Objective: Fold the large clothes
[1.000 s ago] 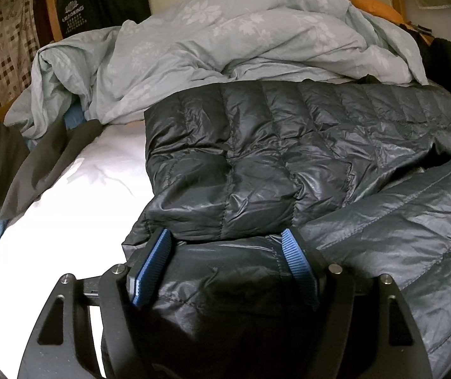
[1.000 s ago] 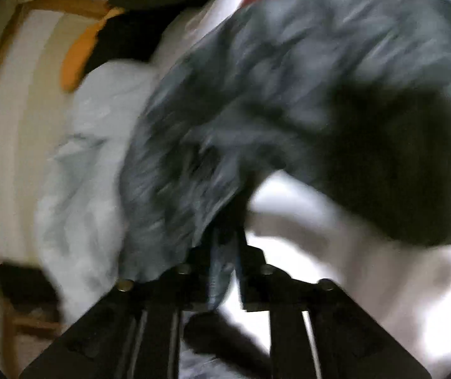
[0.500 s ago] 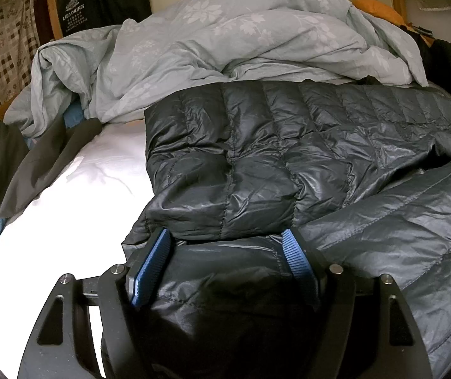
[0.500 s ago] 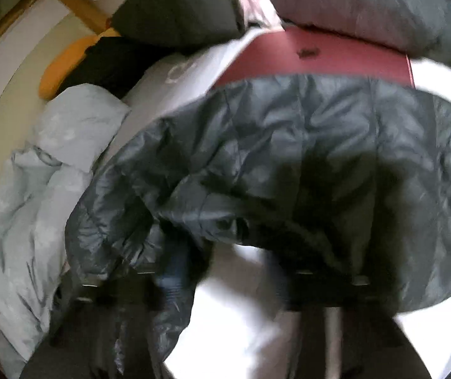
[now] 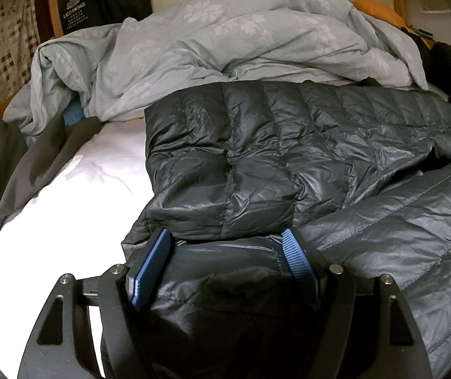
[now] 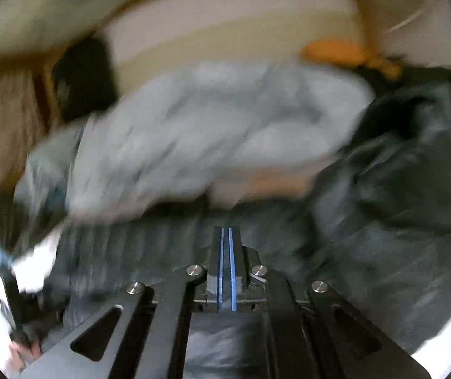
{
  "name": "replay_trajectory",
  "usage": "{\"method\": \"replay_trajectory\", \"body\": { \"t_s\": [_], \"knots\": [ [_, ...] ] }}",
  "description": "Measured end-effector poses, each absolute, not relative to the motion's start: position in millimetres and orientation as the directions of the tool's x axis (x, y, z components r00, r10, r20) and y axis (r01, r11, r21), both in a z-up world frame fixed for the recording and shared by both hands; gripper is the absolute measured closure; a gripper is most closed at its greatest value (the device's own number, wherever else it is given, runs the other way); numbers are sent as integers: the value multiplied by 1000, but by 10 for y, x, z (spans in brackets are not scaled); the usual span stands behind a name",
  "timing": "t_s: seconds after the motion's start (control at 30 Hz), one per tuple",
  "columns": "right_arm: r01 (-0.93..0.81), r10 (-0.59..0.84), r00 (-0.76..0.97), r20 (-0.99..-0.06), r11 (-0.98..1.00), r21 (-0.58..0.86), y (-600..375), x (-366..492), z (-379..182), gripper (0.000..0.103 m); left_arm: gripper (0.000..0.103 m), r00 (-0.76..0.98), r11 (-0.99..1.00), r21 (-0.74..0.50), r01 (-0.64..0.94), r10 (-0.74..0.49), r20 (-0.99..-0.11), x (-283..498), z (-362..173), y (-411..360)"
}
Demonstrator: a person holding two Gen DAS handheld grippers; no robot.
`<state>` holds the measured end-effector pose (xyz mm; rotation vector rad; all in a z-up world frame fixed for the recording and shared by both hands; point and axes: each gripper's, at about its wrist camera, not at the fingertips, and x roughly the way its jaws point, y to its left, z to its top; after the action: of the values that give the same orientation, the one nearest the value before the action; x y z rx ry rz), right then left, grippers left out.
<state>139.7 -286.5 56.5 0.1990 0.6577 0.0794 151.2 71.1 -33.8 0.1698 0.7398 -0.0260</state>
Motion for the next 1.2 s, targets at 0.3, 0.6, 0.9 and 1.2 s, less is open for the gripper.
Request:
{"method": "replay_trajectory", "body": {
  "t_s": [0.3,0.6,0.9,1.2],
  "knots": [
    [-19,105,731,-675,991,133,-2491,1354,230,92,30,737,987,140,83,34,-675,1526,-350,697],
    [467,-353,811,-466,871,153,-3412,825,786,49,30,737,987,139,83,34,-676,1527,-347,694],
    [756,-381,638,-669,473,452,-4647,-115,89,49,30,737,987,137,84,31,-675,1523,-344,695],
    [725,-234,680,-695,355,590,-5007,-121,-250,46,30,737,988,131,85,26,-675,1527,-348,700]
  ]
}}
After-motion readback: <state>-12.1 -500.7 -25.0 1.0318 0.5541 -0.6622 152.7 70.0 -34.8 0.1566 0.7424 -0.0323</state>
